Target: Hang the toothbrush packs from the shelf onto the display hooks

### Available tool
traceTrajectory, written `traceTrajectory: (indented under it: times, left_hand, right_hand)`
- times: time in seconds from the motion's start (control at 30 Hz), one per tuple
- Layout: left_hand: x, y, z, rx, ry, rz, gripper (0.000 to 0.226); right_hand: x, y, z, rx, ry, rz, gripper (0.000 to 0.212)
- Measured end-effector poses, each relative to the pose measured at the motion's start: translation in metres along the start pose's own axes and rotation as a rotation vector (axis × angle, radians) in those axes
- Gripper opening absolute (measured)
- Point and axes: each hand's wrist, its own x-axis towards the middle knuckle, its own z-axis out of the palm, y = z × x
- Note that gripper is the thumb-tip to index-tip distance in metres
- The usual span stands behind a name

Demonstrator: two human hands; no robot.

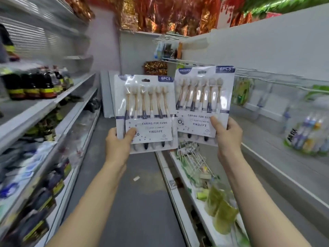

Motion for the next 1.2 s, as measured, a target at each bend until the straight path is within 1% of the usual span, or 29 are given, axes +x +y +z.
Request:
traceTrajectory:
  times: [0.13, 0.37, 0.5, 0.6, 0.7, 0.87, 1.0, 1.2]
  left_hand:
    - [0.106, -0.03, 0.025, -0.058, -0.081, -0.019, 0.019]
    - [0.288, -0.06, 0.084, -0.1, -0.293, -0.025, 0.021]
    - [0.367, -0.083, 0.125, -0.132, -0.383, -0.045, 0.024]
    - [0.409, -0.104, 0.158, -0.181, -0.433, -0.082, 0.023]
    - [0.451, -0.127, 0.189, -0.186, -0.448, -0.094, 0.024]
    - [0.528, -0.143, 0.23, -0.17, -0.452, -0.077, 0.023]
    - [0.59, -0.15, 0.26, -0.166, -0.434, -0.031, 0.017]
    - [0.681, -0.181, 0.297, -0.165, -0.441, -0.006, 0.02]
  right_hand:
    - [0.059, 0.048, 0.055, -0.057, 0.053, 0.003, 0.002]
    - [0.166, 0.105, 0.146, -0.065, 0.189, 0.057, 0.005]
    - [0.224, 0.138, 0.168, -0.125, 0.271, 0.086, 0.014]
    - [0.266, 0.164, 0.176, -0.161, 0.315, 0.068, 0.017]
    - [0.313, 0.194, 0.189, -0.169, 0.319, 0.075, 0.014]
    - [0.395, 0.236, 0.222, -0.164, 0.304, 0.059, 0.019]
    - [0.457, 0.259, 0.255, -0.135, 0.276, 0.037, 0.015]
    - [0.532, 0.304, 0.304, -0.154, 0.27, -0.001, 0.011]
